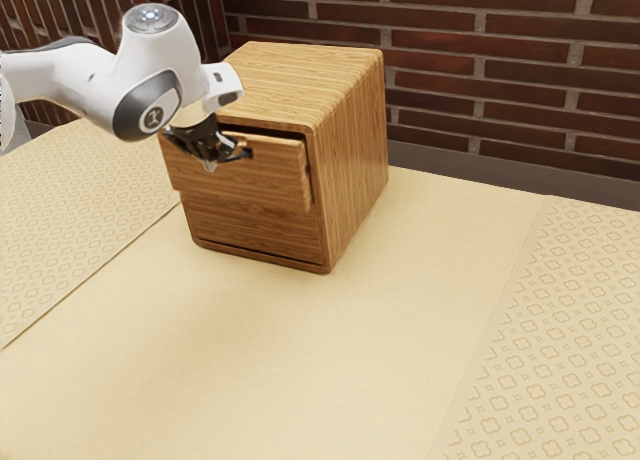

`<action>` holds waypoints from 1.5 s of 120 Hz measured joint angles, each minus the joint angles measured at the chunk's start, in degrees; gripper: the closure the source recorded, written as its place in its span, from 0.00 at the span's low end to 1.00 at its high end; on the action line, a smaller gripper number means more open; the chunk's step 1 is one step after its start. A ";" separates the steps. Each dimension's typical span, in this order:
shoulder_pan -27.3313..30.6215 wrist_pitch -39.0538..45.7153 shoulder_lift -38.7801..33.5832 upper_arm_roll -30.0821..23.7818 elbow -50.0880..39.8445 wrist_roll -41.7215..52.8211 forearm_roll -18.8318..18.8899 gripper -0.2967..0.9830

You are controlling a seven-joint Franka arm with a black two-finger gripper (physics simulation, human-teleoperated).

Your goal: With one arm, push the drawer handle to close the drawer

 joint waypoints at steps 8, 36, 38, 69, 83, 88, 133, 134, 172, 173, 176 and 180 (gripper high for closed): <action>0.04 0.22 0.71 0.00 0.35 -0.01 0.00 0.85; 0.35 1.07 3.65 0.00 3.51 -0.02 0.58 0.85; 0.48 1.10 3.80 0.00 3.60 -0.02 0.60 0.85; 0.80 2.82 4.38 0.00 3.56 -0.03 0.82 0.85; 0.33 3.24 4.06 -0.21 3.68 -0.01 1.18 0.84; 0.32 3.36 4.13 -0.28 3.78 -0.01 1.49 0.84; -1.25 1.55 0.25 -0.29 2.33 -0.30 2.09 0.85; -1.41 1.24 -0.05 -0.30 2.30 -0.31 2.08 0.85; -11.07 -19.92 -11.56 0.28 3.34 0.56 -0.72 0.85; -11.08 -20.53 -11.62 0.29 3.45 0.65 -0.85 0.85; -11.00 -22.25 -11.77 0.32 3.70 0.94 -1.19 0.84; -10.82 -24.27 -11.90 0.36 3.87 1.34 -1.70 0.81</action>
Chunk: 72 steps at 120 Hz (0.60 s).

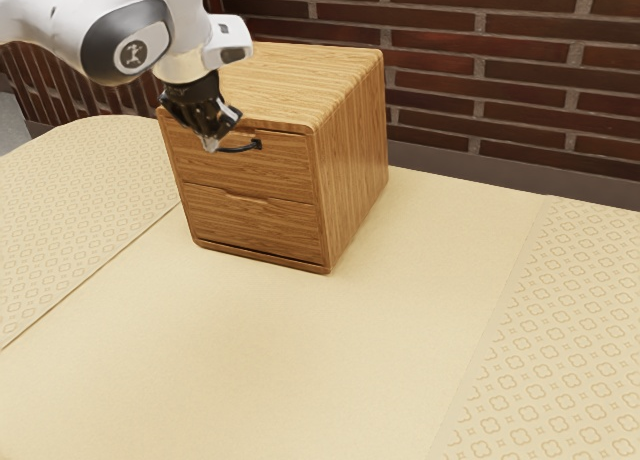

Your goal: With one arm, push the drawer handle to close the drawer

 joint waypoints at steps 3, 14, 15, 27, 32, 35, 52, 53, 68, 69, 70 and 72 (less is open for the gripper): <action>0.15 -1.33 -0.05 0.03 0.06 0.30 -0.66 0.76; 0.25 -5.00 -0.15 0.04 0.28 1.24 -2.20 0.60; 0.19 -5.27 -0.20 0.03 0.28 1.32 -2.30 0.59; -1.21 -8.04 -0.67 -0.04 0.32 2.19 -2.98 0.45; -1.59 -8.87 -0.75 -0.16 0.34 2.52 -3.12 0.41; -1.77 -9.30 -0.87 -0.20 0.34 2.71 -3.19 0.39; -2.92 -10.93 -1.87 0.03 0.15 3.62 -3.39 0.31; -2.92 -11.00 -1.89 0.02 0.14 3.67 -3.39 0.31; -3.04 -11.70 -1.98 0.00 -0.12 4.26 -3.45 0.28; -3.04 -11.74 -1.98 0.00 -0.13 4.29 -3.46 0.27; -3.05 -11.77 -1.98 0.00 -0.13 4.33 -3.46 0.27; -3.05 -11.82 -1.99 0.00 -0.15 4.40 -3.46 0.27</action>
